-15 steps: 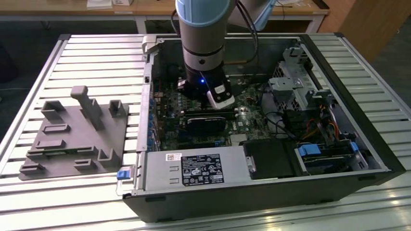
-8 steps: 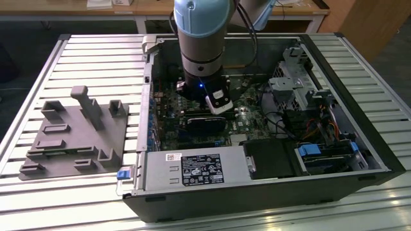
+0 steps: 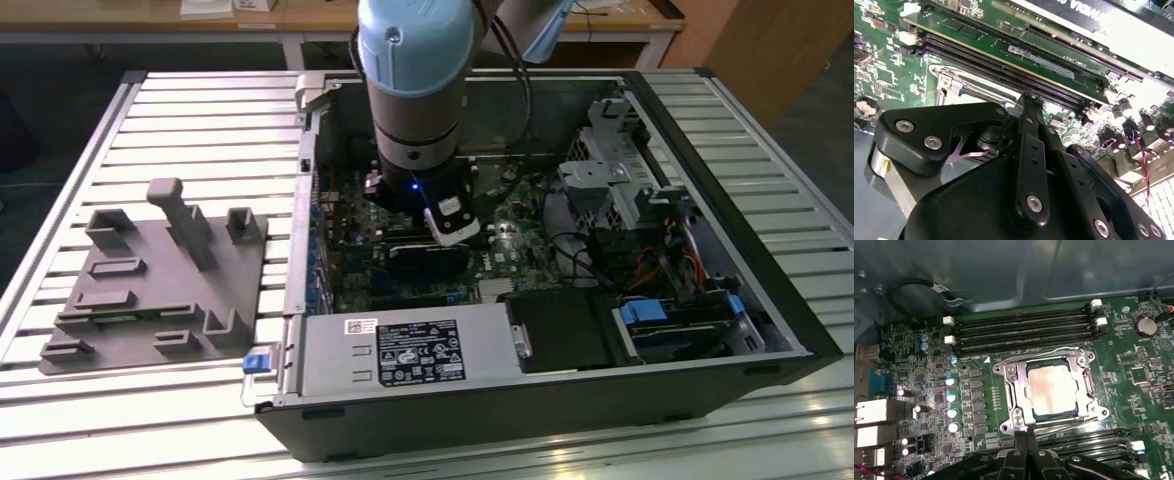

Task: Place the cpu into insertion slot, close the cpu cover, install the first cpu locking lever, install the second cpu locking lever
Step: 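Install the second cpu locking lever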

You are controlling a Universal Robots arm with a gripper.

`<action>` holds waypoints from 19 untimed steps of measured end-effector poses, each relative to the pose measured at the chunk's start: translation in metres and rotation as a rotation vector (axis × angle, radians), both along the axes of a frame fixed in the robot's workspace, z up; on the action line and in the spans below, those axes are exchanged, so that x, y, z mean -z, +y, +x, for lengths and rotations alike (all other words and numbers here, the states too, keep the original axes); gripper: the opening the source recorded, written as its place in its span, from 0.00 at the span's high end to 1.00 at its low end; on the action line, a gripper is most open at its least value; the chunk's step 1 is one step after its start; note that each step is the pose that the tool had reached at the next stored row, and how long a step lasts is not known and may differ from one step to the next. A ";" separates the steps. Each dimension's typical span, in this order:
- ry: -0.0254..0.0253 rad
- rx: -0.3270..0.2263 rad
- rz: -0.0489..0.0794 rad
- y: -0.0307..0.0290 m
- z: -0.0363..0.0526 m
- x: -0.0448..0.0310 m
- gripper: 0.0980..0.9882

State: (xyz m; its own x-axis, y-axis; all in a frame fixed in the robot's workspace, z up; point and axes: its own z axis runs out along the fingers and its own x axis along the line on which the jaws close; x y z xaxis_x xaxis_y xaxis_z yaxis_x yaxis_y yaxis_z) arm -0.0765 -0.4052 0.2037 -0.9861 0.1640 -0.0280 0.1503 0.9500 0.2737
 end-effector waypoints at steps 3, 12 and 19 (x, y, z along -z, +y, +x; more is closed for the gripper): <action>0.0001 0.000 0.008 -0.0016 -0.0014 0.0033 0.99; 0.0001 -0.001 0.022 -0.0034 -0.0060 0.0078 0.99; 0.0002 -0.004 0.024 -0.0029 -0.0081 0.0101 0.99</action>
State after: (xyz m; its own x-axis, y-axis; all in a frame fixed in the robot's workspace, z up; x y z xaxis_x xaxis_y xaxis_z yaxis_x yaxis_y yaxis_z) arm -0.0845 -0.4081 0.1937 -0.9867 0.1605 -0.0240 0.1463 0.9439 0.2960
